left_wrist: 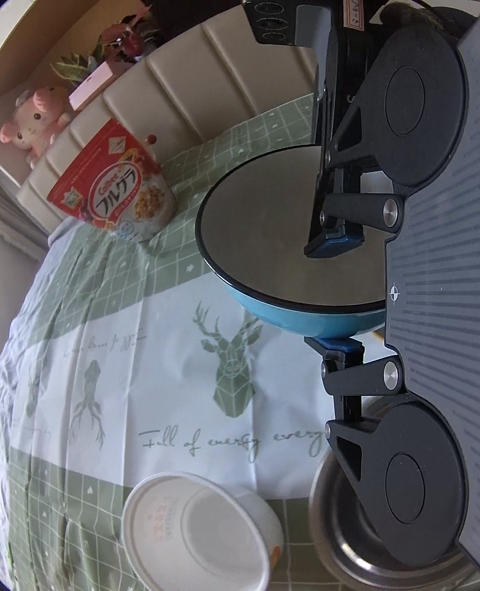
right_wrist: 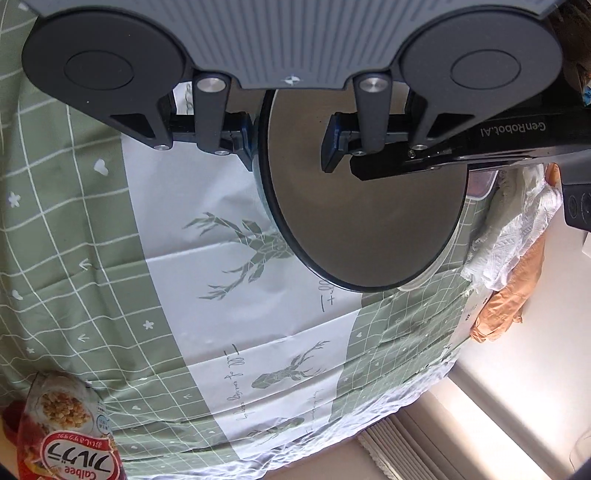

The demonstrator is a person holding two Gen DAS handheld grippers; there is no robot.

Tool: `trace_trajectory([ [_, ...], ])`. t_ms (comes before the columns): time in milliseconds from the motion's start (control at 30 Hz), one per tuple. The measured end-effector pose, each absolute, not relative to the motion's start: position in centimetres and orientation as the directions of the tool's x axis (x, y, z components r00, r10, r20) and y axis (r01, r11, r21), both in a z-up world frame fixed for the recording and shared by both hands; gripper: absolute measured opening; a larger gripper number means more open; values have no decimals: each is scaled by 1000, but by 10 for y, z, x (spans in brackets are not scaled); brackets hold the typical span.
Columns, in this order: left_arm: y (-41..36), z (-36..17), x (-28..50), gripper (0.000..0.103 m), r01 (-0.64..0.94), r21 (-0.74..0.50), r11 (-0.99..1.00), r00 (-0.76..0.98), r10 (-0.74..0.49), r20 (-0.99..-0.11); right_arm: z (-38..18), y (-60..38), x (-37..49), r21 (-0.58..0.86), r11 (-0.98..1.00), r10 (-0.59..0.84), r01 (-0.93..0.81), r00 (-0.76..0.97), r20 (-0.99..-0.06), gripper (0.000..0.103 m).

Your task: Organize plates and bowls

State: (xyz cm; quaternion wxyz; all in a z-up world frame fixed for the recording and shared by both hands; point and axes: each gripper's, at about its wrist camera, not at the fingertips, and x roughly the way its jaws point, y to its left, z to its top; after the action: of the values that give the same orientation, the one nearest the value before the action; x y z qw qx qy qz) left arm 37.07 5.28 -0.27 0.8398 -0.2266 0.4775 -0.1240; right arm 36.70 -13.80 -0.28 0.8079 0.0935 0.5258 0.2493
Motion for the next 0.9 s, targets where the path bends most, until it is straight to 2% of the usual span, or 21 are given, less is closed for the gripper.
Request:
trace_trajectory([
  [167, 36, -25, 335, 47, 13, -535, 845, 465, -479, -745, -20, -159, 327, 416, 867, 490, -276, 311, -814, 38],
  [300, 28, -48, 313, 47, -14, -512, 859, 455, -450, -768, -46, -157, 310, 388, 883, 457, -264, 293, -840, 38],
  [433, 32, -60, 296, 45, -67, -497, 865, 515, -397, -760, -59, -151, 296, 326, 905, 412, -271, 375, -830, 38],
  [633, 41, -49, 280, 44, -84, -495, 865, 600, -352, -718, -61, -151, 280, 299, 921, 387, -250, 492, -780, 38],
  [800, 48, -29, 268, 36, -66, -476, 877, 644, -327, -691, -54, -153, 275, 279, 926, 374, -254, 516, -770, 38],
  [900, 48, -26, 265, 35, -75, -449, 890, 654, -296, -696, -50, -155, 275, 283, 924, 379, -258, 516, -768, 38],
])
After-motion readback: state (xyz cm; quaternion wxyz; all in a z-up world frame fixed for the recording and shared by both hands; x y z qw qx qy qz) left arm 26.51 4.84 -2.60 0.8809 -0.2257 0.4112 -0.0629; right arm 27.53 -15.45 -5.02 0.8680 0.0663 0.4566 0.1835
